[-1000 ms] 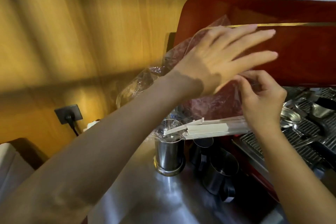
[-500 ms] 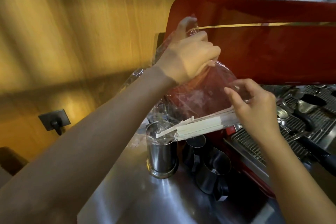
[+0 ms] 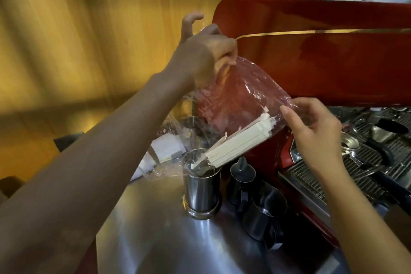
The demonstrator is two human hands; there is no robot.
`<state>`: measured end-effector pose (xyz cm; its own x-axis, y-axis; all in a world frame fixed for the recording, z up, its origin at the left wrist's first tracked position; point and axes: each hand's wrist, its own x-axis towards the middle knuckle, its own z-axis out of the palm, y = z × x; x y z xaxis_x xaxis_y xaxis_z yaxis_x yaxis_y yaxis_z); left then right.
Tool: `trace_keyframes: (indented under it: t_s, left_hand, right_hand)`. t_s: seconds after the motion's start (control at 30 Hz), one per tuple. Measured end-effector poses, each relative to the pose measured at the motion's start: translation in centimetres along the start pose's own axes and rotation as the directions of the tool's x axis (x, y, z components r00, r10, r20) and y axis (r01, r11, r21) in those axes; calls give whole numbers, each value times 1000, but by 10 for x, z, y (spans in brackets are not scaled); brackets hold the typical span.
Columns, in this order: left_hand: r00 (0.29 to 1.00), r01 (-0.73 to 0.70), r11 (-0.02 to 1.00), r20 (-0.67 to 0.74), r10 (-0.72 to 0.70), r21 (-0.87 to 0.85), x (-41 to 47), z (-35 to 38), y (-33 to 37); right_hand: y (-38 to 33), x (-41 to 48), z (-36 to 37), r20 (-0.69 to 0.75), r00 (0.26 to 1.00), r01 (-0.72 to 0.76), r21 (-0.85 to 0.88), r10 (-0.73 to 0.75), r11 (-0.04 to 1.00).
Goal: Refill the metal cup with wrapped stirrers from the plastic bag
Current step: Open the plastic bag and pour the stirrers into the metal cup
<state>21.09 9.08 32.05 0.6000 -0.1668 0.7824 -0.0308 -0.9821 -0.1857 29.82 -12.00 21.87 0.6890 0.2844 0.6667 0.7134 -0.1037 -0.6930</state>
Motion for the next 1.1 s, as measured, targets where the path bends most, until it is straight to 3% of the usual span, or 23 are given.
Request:
trace_keyframes:
  t_s: [0.33, 0.5, 0.63, 0.7, 0.8, 0.87, 0.9, 0.93, 1.0, 1.03, 1.1]
  left_hand:
    - [980, 201, 979, 10, -201, -32, -25, 4, -27]
    - [962, 272, 962, -12, -272, -15, -34, 3, -37]
    - [954, 299, 954, -3, -299, -8, -40, 3, -40]
    - [955, 294, 953, 21, -296, 73, -41, 3, -42]
    - [900, 429, 899, -126, -417, 92, -50, -3, -49]
    - [744, 603, 785, -257, -617, -140, -65, -5, -59]
    - [637, 681, 671, -215, -740, -292, -75, -4, -65]
    - [533, 735, 508, -81, -842, -448, -85, -1, -69]
    - [386, 743, 143, 244, -890, -653, -105, 8, -71]
    - [352, 745, 35, 348, -869, -666, -115, 13, -72]
    - [356, 800, -13, 493, -794, -599, -134, 20, -71]
  right_hand:
    - [-6, 21, 30, 2, 999, -43, 226, 43, 973]
    - [-1, 19, 43, 40, 978, -199, 471, 204, 860]
    - [2, 16, 48, 99, 970, -244, 455, 224, 856]
    - [0, 24, 49, 84, 973, -229, 457, 214, 859]
    - [-3, 37, 51, 77, 976, -217, 488, 206, 846]
    - [-2, 40, 51, 75, 979, -204, 494, 192, 845]
    - [-1, 39, 52, 75, 979, -202, 500, 190, 842]
    - [1, 37, 52, 76, 978, -207, 509, 196, 835]
    - [4, 34, 53, 85, 972, -230, 531, 219, 815]
    - [5, 33, 54, 90, 970, -240, 537, 228, 809]
    - [7, 29, 58, 93, 967, -249, 541, 236, 803]
